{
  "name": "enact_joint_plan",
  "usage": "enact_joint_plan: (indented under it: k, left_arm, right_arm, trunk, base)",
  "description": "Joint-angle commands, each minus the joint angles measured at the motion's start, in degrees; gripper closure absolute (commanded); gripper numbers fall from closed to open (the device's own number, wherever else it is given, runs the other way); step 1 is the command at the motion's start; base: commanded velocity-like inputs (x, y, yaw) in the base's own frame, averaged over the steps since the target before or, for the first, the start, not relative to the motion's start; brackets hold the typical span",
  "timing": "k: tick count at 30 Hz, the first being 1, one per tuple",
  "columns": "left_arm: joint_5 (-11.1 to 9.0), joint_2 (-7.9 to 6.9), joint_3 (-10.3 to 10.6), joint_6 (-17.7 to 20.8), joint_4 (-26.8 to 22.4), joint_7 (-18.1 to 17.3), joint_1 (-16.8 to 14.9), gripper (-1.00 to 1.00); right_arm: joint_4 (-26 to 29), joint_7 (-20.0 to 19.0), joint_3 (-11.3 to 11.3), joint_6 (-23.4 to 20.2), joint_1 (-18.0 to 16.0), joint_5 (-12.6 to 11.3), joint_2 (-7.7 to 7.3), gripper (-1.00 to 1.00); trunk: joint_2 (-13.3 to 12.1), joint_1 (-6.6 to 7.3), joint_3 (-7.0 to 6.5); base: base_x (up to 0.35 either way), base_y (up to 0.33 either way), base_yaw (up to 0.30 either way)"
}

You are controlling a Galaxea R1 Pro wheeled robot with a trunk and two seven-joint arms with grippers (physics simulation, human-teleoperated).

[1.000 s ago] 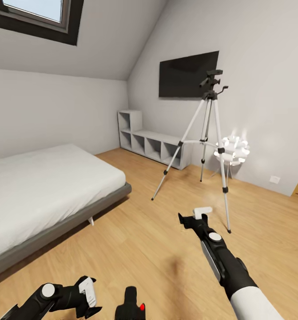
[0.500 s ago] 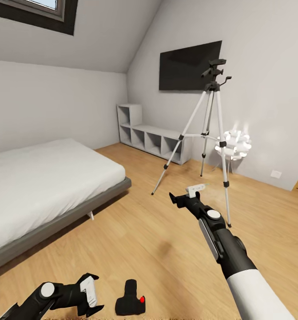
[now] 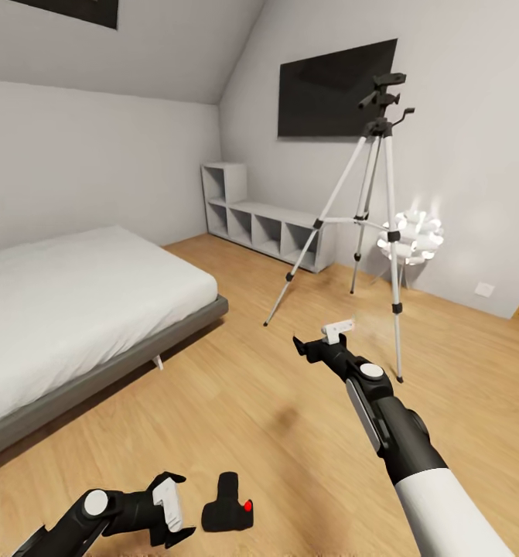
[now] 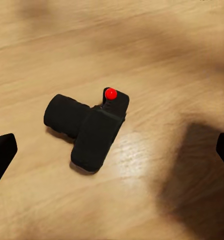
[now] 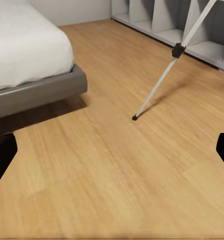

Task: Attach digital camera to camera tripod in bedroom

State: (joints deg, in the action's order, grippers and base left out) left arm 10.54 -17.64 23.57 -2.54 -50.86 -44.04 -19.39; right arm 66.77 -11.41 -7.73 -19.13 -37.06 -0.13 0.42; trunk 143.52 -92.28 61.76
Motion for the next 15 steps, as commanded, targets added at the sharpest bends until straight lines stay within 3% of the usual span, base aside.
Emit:
enact_joint_plan:
  k: [1, 6, 15]
  left_arm:
    - [0.43, 0.16, 0.07, -0.26, -0.03, 0.01, -0.03, -1.00]
    - [0.45, 1.05, 0.07, -0.27, 0.34, 0.52, -0.03, -1.00]
    - [0.45, 0.40, 0.00, -0.23, 1.03, 1.34, -0.03, -1.00]
  right_arm:
    - [0.09, -0.18, 0.04, -0.37, -0.03, -0.02, 0.03, -1.00]
    - [0.11, -0.21, -0.45, -0.52, -0.03, -0.04, 0.09, -1.00]
    - [0.06, -0.19, -0.84, -0.55, -0.02, -0.04, 0.12, -1.00]
  trunk:
    - [0.04, -0.01, 0.28]
    - [0.11, -0.14, 1.39]
    - [0.23, -0.37, 3.38]
  base:
    - [0.000, 0.000, 0.000]
    - [0.000, 0.000, 0.000]
    - [0.000, 0.000, 0.000]
